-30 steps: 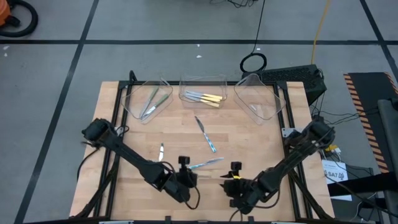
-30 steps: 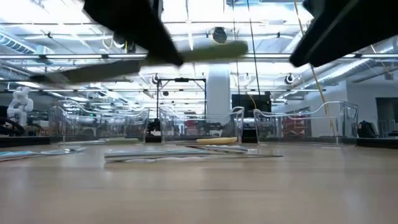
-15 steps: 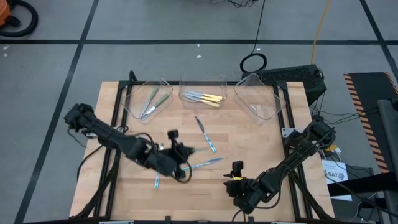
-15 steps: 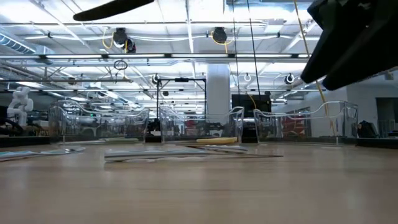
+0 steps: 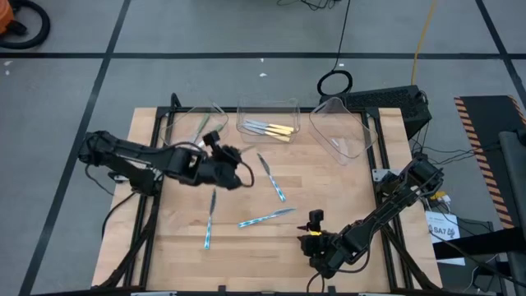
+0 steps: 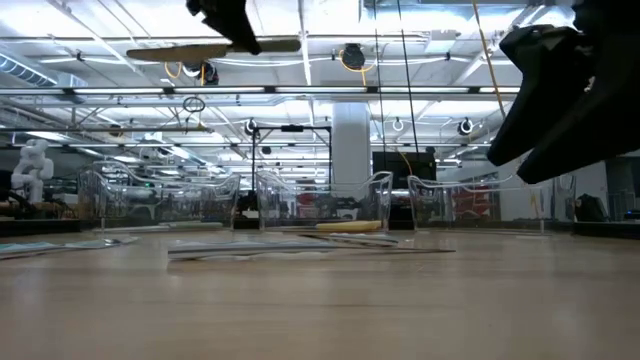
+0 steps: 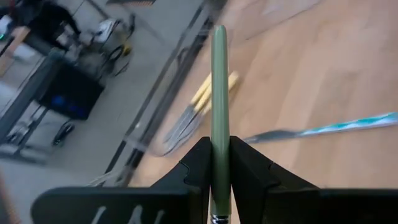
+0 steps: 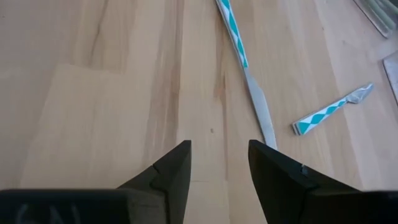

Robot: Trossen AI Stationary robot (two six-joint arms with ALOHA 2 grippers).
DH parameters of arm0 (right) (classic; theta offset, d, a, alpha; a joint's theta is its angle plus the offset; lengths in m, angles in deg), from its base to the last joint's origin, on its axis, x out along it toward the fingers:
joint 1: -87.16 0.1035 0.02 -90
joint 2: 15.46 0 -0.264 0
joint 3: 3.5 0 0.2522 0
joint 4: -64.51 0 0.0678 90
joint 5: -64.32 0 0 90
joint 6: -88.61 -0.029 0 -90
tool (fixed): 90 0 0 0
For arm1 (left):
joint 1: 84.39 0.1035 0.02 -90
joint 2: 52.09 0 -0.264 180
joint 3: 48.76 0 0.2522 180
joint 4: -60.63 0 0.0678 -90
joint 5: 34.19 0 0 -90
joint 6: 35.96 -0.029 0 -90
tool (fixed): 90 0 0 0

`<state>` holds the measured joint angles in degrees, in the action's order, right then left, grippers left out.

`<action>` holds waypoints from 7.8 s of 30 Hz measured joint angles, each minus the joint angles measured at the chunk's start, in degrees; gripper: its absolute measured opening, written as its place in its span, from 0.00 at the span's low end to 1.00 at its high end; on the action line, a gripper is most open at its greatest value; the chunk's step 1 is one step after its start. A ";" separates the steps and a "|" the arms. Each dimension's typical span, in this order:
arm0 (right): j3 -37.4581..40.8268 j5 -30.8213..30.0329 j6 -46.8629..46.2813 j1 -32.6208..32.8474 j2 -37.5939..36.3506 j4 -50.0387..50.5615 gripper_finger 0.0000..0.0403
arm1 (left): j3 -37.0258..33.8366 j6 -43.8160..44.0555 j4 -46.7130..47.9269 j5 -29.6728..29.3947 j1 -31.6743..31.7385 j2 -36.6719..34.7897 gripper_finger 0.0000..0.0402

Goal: Sort silverware by color (type)
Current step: Put the green table knife into the left transparent bin, then put the bottom right blue table knife into the right transparent bin

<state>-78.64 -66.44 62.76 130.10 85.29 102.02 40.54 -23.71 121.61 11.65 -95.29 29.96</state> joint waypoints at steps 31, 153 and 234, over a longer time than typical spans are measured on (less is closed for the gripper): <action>1.32 -2.75 8.65 -3.98 0.00 0.98 0.38 | -27.49 -12.54 -16.02 15.73 45.03 -12.68 0.12; 1.24 0.79 2.56 -4.96 -0.04 -11.76 0.38 | -31.22 21.09 -69.92 6.93 -21.59 30.34 0.45; 3.18 -21.75 70.96 2.82 -11.41 -82.70 0.38 | -5.77 -34.71 -77.95 11.64 -19.25 7.48 0.12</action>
<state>-75.46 -88.19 133.72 132.92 73.88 19.32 34.77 -58.42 43.67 23.29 -114.54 37.44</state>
